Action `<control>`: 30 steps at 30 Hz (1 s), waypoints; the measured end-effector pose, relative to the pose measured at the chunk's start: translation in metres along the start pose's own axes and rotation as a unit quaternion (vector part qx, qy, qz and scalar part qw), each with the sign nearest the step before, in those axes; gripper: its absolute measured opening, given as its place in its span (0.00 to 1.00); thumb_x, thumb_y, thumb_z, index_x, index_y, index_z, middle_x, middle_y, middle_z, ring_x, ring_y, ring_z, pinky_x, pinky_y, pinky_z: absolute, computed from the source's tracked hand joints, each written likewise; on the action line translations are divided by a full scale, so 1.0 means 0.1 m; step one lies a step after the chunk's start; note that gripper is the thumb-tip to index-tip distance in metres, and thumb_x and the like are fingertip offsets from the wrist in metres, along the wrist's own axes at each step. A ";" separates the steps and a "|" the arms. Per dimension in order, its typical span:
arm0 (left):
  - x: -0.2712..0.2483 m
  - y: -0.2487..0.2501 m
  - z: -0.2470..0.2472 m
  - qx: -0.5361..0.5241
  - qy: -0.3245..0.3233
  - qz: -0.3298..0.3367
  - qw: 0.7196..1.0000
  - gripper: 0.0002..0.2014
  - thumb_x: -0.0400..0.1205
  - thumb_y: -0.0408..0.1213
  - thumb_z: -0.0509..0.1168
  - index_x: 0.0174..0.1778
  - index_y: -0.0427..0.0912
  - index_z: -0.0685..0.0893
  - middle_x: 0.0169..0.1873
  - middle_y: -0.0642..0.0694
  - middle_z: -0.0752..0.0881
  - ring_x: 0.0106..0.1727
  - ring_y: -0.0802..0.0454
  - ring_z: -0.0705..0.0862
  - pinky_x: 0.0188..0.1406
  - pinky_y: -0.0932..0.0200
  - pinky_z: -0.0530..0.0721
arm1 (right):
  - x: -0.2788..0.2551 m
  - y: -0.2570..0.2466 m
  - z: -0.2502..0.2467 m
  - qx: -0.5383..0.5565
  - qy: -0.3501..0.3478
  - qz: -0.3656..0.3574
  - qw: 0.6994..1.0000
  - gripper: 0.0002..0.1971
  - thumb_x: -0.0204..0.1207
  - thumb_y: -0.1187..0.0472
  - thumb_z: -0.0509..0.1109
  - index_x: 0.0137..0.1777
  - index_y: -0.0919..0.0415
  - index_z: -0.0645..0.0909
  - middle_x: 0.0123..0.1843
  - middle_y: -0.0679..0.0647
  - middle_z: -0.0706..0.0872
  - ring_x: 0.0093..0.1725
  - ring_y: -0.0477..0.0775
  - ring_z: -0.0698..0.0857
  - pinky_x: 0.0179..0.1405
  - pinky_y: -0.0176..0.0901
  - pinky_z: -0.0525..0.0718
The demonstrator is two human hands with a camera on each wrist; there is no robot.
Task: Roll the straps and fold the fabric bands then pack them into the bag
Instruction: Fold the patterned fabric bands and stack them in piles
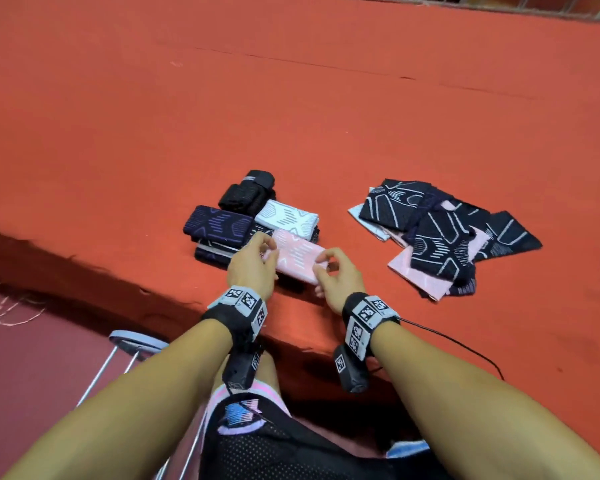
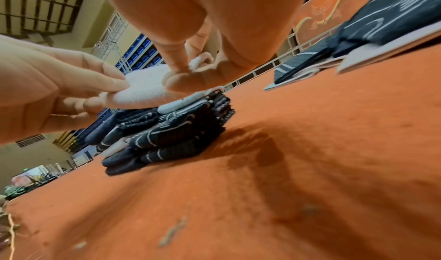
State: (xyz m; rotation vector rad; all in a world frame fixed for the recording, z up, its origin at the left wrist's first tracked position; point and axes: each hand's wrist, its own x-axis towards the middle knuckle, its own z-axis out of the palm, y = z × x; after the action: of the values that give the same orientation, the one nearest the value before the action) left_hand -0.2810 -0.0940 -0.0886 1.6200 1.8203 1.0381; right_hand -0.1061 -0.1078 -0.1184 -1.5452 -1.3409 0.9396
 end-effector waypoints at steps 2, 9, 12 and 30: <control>0.08 -0.08 -0.10 0.015 0.010 -0.009 1.000 0.08 0.81 0.38 0.67 0.50 0.59 0.83 0.48 0.55 0.90 0.43 0.47 0.90 0.50 0.47 0.87 | 0.08 -0.06 0.18 0.008 -0.006 -0.002 1.000 0.05 0.82 0.66 0.68 0.50 0.55 0.79 0.37 0.57 0.83 0.23 0.47 0.85 0.27 0.47 0.89; 0.13 -0.16 -0.03 0.113 -0.001 0.014 0.993 0.17 0.84 0.42 0.66 0.70 0.51 0.84 0.80 0.57 0.73 0.72 0.54 0.79 0.67 0.53 0.79 | 0.28 0.01 0.46 -0.040 -0.014 0.013 0.999 0.06 0.79 0.65 0.69 0.50 0.53 0.81 0.36 0.54 0.80 0.23 0.47 0.83 0.29 0.47 0.88; 0.15 -0.16 0.05 0.095 -0.018 0.023 0.995 0.17 0.86 0.44 0.64 0.70 0.52 0.85 0.79 0.58 0.75 0.75 0.55 0.77 0.71 0.55 0.75 | 0.31 0.07 0.46 -0.118 -0.019 -0.007 0.993 0.06 0.77 0.61 0.71 0.49 0.49 0.81 0.35 0.48 0.80 0.32 0.52 0.83 0.39 0.47 0.83; 0.13 -0.19 0.24 0.116 -0.035 -0.059 0.991 0.21 0.83 0.46 0.66 0.74 0.58 0.81 0.75 0.57 0.79 0.73 0.50 0.79 0.69 0.54 0.78 | 0.31 0.17 0.33 -0.137 -0.088 -0.005 0.987 0.13 0.80 0.53 0.70 0.63 0.46 0.83 0.34 0.44 0.79 0.38 0.52 0.84 0.50 0.50 0.85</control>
State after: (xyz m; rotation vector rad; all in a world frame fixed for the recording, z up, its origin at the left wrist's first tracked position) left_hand -0.2762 -0.0767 -0.1159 1.6327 2.0219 0.7309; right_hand -0.1263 -0.0740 -0.1463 -1.6871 -1.6584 0.9334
